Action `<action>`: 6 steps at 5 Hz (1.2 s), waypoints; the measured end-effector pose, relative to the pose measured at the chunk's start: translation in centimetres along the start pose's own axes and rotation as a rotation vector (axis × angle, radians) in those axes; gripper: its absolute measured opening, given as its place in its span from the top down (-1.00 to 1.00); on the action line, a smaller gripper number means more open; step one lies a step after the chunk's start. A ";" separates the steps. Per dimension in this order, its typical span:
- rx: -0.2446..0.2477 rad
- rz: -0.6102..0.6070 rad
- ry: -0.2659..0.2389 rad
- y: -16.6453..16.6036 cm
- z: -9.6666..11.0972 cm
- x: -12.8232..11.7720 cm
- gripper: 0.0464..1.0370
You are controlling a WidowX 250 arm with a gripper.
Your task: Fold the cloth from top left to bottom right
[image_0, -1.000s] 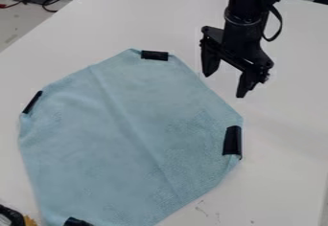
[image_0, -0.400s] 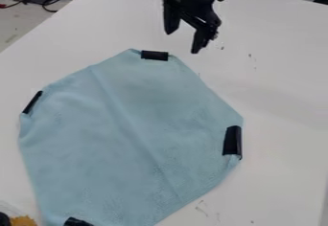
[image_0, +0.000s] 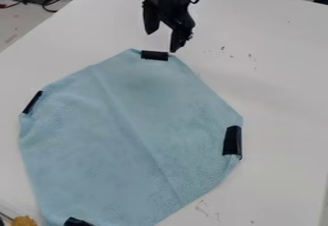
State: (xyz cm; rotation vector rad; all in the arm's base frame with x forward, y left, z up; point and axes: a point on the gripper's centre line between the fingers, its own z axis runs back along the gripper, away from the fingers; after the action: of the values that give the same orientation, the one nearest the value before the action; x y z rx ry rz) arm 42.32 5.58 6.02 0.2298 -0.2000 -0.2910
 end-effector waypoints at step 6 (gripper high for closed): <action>-0.116 -0.037 0.019 2.1 -5.8 0.0 -0.26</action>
State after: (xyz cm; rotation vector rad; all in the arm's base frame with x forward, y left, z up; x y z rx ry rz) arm 44.15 8.63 1.00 0.1210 -0.1595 -0.3357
